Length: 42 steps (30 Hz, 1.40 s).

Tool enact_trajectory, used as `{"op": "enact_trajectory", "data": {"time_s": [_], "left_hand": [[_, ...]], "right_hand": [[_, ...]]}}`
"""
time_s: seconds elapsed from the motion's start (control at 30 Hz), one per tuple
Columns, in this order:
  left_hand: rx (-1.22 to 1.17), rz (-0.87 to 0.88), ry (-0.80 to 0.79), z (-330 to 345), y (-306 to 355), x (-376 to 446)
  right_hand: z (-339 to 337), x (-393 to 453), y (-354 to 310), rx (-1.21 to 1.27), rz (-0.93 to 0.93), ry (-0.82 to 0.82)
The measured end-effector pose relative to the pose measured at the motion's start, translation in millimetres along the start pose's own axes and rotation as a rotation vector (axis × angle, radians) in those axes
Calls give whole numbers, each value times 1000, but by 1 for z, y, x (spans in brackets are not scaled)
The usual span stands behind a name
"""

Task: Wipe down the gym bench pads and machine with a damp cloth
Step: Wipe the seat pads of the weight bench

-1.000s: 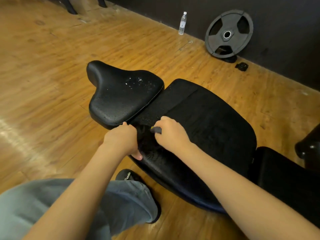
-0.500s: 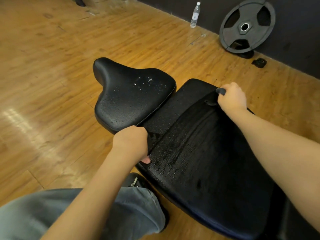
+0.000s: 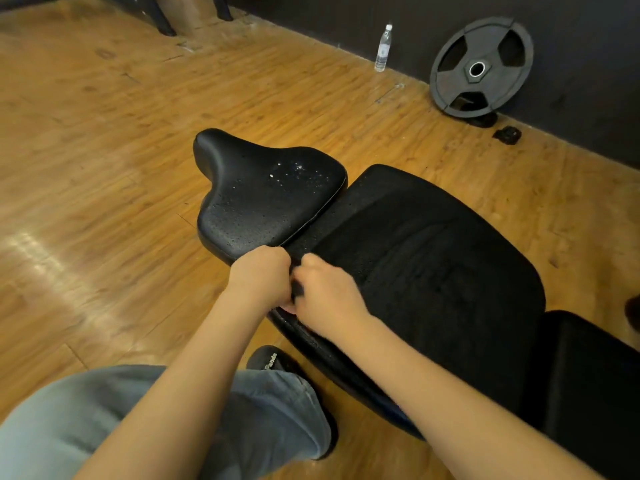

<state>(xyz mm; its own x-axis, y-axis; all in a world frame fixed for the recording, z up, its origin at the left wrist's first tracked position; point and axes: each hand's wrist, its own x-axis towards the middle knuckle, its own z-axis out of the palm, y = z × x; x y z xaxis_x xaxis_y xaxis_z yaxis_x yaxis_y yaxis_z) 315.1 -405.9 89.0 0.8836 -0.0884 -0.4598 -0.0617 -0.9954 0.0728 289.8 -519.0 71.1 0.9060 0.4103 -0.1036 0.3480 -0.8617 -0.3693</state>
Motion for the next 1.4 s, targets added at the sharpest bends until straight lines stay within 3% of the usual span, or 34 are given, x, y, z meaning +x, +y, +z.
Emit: {"op": "enact_trajectory", "data": {"time_s": [0.2,0.33,0.57,0.67,0.83,1.13,1.27,1.4], "left_hand": [[-80,63,-2,7,-9,-9],[-73,23,-138,4,-14,-10],[39,58,-203,-3,-23,-3],[60,82,-192,1,-24,3],[-68,91,-80,5,-12,12],[10,70,-64,7,-7,19],[17,44,-85,8,-5,21],[35,-6,-95,3,-1,24]], "right_hand": [[-2,-9,3,62,-87,-60],[2,-9,6,9,-133,-32],[7,-6,8,-29,-486,-9],[9,0,15,25,-551,-17],[-14,49,67,-114,-242,29],[-79,131,189,-243,375,276],[-71,132,183,-327,416,349],[-49,108,138,-258,223,263]]}}
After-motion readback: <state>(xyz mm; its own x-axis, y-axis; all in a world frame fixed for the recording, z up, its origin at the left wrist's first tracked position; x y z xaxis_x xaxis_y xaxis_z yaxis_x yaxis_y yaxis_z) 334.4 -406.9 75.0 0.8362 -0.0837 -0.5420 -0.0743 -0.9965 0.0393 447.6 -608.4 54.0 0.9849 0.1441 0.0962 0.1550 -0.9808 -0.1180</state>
